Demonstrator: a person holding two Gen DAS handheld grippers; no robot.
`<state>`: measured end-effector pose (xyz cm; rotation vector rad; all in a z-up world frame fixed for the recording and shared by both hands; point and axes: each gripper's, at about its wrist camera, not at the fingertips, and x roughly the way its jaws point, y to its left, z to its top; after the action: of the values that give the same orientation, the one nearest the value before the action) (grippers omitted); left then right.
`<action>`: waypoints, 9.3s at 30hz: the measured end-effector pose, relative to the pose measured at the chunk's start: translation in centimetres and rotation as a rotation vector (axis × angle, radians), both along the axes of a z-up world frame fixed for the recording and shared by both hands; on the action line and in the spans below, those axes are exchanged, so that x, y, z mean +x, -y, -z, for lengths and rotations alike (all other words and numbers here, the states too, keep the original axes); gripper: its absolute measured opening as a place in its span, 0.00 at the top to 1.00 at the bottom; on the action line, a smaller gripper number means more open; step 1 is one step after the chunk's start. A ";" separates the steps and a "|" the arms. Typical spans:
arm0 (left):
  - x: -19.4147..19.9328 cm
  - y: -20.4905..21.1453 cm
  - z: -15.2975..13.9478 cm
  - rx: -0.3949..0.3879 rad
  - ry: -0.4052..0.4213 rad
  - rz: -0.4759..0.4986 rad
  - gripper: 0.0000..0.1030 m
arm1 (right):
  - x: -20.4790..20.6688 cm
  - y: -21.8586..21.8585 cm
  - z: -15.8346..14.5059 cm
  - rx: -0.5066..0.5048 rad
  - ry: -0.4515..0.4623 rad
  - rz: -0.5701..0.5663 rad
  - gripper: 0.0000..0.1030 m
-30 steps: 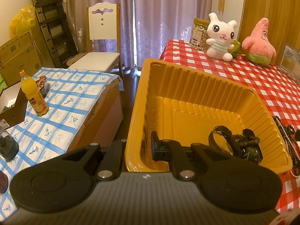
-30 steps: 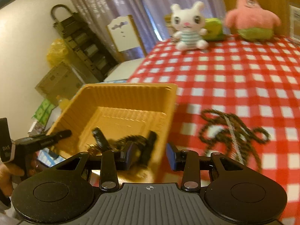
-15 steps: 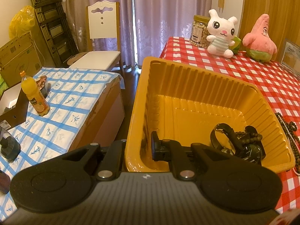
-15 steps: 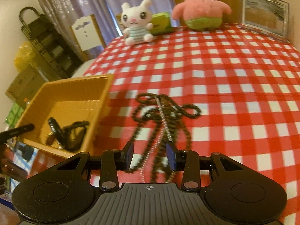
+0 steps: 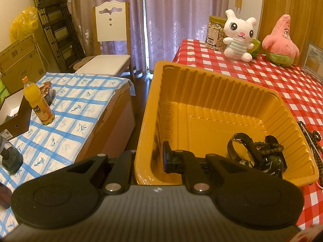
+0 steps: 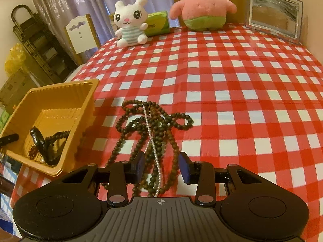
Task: Organize jewelry
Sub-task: 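Grasp the long dark bead necklace with the right tool, then lift the bead necklace high with the right tool to untangle it, then lower the bead necklace into the orange tray with the right tool, then grasp the pearl strand on the tablecloth with the right tool, then lift the pearl strand and drop it into the orange tray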
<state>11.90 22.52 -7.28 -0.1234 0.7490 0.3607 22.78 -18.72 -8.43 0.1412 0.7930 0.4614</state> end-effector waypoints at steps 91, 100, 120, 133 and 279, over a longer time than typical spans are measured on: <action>0.7 0.3 -0.6 0.012 0.018 0.042 0.90 | -5.5 6.6 -21.2 0.347 0.605 0.126 0.94; 0.6 0.2 -0.7 0.008 0.026 0.051 0.90 | -7.4 6.7 -24.0 0.341 0.729 0.120 0.94; 0.8 0.5 -0.6 0.007 0.027 0.066 0.90 | -10.8 9.3 -28.5 0.267 0.933 0.205 0.94; 0.8 0.6 -0.7 0.002 0.028 0.065 0.90 | -11.2 7.7 -30.7 0.245 1.037 0.110 0.94; 0.9 1.0 -0.6 0.012 -0.047 0.043 0.91 | -1.7 4.2 -1.5 0.355 0.006 0.206 0.98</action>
<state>12.77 21.56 -6.66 -0.0873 0.7949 0.3281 21.06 -22.97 -6.94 0.5460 0.6765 0.4031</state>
